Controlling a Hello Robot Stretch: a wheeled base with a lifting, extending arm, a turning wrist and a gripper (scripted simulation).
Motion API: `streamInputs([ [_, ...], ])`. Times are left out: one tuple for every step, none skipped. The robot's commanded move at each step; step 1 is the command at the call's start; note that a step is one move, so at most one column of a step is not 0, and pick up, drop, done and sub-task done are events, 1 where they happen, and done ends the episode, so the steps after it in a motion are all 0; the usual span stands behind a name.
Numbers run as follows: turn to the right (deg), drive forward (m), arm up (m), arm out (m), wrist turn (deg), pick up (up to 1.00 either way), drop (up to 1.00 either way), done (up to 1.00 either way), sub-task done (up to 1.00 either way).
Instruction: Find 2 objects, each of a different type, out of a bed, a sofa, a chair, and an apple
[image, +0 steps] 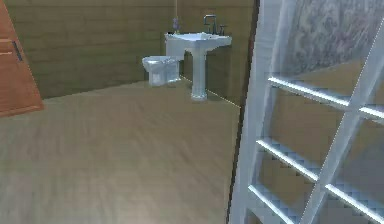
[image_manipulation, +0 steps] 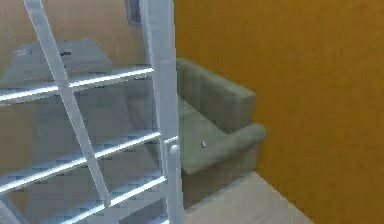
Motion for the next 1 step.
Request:
streamInputs([
  [-45.0, 0.00, 0.00, 0.00, 0.0, 0.00, 0.00, 0.00, 0.00],
])
